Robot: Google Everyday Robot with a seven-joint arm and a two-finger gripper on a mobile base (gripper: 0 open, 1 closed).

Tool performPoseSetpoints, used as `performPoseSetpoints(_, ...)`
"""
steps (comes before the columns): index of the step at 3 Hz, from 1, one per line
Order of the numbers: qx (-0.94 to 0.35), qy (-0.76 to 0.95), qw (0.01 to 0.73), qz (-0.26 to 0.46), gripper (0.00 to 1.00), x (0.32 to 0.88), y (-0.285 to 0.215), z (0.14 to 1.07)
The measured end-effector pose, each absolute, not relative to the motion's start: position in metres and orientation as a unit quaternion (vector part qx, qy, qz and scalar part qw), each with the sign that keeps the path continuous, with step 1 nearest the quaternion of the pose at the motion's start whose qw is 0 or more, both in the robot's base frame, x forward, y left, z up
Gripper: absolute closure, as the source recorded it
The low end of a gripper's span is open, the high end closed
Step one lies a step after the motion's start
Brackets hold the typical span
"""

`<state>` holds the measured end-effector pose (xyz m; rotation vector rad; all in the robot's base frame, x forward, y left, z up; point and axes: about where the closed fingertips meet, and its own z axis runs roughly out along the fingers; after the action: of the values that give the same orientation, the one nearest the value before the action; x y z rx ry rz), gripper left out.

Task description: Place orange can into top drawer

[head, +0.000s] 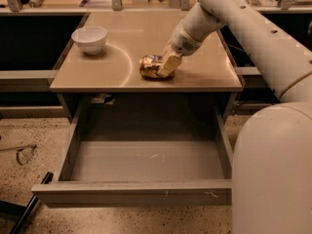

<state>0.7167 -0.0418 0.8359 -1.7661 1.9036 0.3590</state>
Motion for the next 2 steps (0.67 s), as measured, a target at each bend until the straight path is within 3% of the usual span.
performPoseSetpoints(1, -0.656, 0.696, 0.264, 0.129, 0.88, 0.709, -0.043, 0.839)
performPoseSetpoints(2, -0.659, 0.685, 0.292, 0.106, 1.00, 0.692, -0.051, 0.860)
